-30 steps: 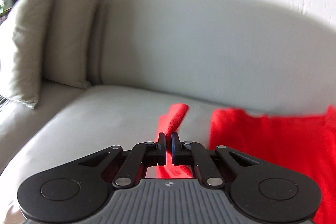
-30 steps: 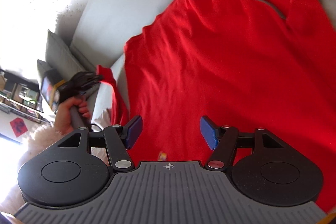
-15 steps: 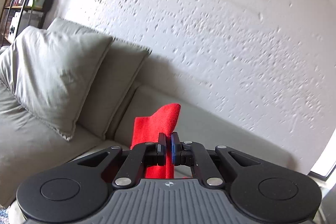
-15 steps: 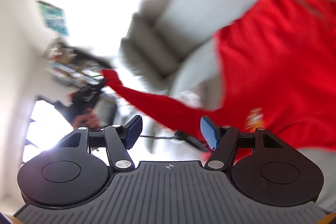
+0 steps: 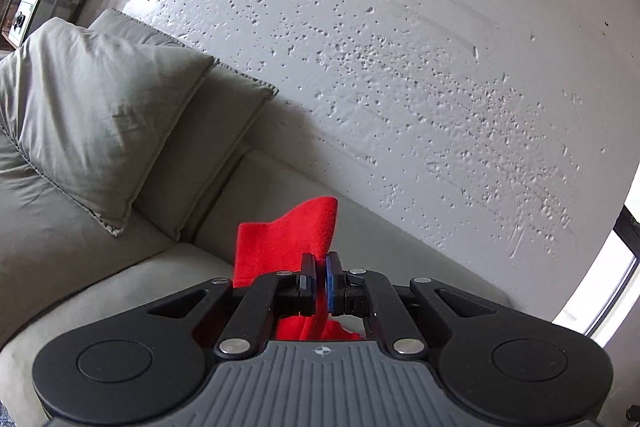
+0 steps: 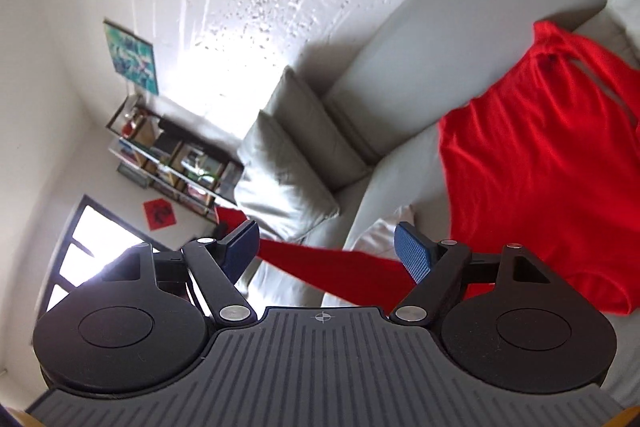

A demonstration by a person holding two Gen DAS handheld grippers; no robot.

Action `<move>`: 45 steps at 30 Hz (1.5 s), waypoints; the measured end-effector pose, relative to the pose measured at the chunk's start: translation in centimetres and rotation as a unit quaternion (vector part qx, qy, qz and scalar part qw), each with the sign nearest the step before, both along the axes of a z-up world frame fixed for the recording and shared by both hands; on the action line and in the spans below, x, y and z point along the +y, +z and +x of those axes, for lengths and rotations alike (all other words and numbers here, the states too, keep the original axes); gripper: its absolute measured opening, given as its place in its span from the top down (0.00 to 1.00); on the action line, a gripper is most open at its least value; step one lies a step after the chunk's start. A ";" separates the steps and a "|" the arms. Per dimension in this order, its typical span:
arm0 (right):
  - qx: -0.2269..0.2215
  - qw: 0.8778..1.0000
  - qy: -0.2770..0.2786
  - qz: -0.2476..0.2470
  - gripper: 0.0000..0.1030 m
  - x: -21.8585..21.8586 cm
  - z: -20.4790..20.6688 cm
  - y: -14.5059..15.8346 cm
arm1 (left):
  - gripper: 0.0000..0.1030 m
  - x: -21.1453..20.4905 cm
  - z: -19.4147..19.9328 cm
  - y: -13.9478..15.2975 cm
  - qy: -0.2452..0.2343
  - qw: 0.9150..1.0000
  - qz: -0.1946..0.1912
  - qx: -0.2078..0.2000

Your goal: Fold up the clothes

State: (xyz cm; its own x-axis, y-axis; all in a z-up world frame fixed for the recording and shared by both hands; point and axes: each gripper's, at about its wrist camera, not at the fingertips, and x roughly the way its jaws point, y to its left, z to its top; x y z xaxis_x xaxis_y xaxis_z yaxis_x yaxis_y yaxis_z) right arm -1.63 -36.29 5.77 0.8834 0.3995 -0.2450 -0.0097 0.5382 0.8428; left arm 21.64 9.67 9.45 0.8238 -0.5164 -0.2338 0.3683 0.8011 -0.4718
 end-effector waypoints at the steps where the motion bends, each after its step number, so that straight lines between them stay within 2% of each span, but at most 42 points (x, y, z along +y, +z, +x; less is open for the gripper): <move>1: 0.006 1.000 -0.004 -0.004 0.22 -0.2 0.2 0.1 | 0.97 -0.4 -0.3 -0.6 -0.004 1.000 -0.003 0.004; 4: 0.021 1.000 -0.019 -0.012 0.22 -0.5 0.2 0.1 | 0.97 -1.6 -1.0 -2.1 -0.019 1.000 -0.007 0.022; 11: 0.034 0.999 -0.036 -0.013 0.22 -1.2 0.1 -0.1 | 0.97 -5.5 -2.9 -3.5 -0.102 0.994 0.010 0.034; 14: 0.037 0.998 -0.039 -0.016 0.22 -1.4 0.3 0.0 | 0.97 -6.3 -4.3 -2.7 -0.118 0.993 0.019 0.015; 19: 0.034 0.997 -0.055 -0.029 0.22 -3.7 -0.9 0.2 | 0.97 -7.6 -6.5 0.1 -0.130 0.991 -0.001 -0.045; 21: 0.033 0.997 -0.062 -0.034 0.22 -4.7 -1.4 0.3 | 0.97 -10.6 -7.1 0.6 -0.158 0.986 -0.002 -0.058; 24: 0.040 0.995 -0.079 -0.036 0.22 -6.9 -3.2 -0.5 | 0.97 -17.6 -8.2 0.1 -0.205 0.976 0.024 -0.070; 27: 0.052 0.993 -0.097 -0.039 0.22 -9.2 -5.3 -1.5 | 0.97 -25.9 -9.4 -2.5 -0.230 0.968 0.077 -0.063; 32: 0.040 0.987 -0.153 -0.018 0.21 -12.5 -7.8 -2.4 | 0.97 -37.6 -11.6 -9.0 -0.241 0.962 0.126 -0.019; 33: 0.035 0.986 -0.163 -0.010 0.21 -12.8 -8.1 -2.7 | 0.96 -39.7 -12.3 -10.6 -0.244 0.959 0.146 -0.004; 34: 0.031 0.985 -0.169 -0.002 0.21 -12.9 -8.2 -3.0 | 0.94 -41.1 -13.1 -12.1 -0.255 0.952 0.172 0.014; 35: 0.033 0.985 -0.169 0.002 0.20 -12.8 -8.0 -3.4 | 0.91 -41.9 -13.9 -13.5 -0.271 0.941 0.203 0.030; 36: 0.039 0.985 -0.165 0.004 0.20 -12.6 -7.7 -3.8 | 0.81 -42.8 -14.8 -14.9 -0.287 0.928 0.233 0.046; 37: 0.049 0.986 -0.157 0.002 0.20 -12.4 -7.2 -4.1 | 0.76 -43.6 -15.6 -16.3 -0.302 0.914 0.264 0.062; 38: 0.059 0.987 -0.147 -0.003 0.20 -12.3 -6.7 -4.3 | 0.72 -43.5 -16.5 -17.0 -0.309 0.906 0.283 0.066; 39: 0.065 0.988 -0.138 -0.008 0.20 -12.1 -6.1 -4.4 | 0.62 -42.2 -17.3 -17.0 -0.307 0.907 0.284 0.057; 40: 0.072 0.988 -0.134 -0.013 0.20 -12.0 -5.5 -4.5 | 0.53 -40.2 -17.8 -16.5 -0.303 0.912 0.272 0.048; 43: 0.095 0.987 -0.131 -0.020 0.18 -11.9 -3.1 -5.3 | 0.43 -32.6 -17.3 -14.2 -0.260 0.938 0.223 0.044; 45: 0.116 0.985 -0.130 -0.003 0.18 -11.7 -1.7 -6.7 | 0.43 -27.6 -15.8 -12.9 -0.193 0.955 0.221 0.053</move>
State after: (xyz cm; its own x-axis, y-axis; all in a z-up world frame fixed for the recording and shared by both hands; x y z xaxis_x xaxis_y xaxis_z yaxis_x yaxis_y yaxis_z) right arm -3.30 -48.00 -0.92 0.8756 0.1649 -0.4540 0.3216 0.5023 0.8027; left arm 5.80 -17.90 -3.47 0.5524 -0.6080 -0.5703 0.6450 0.7451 -0.1695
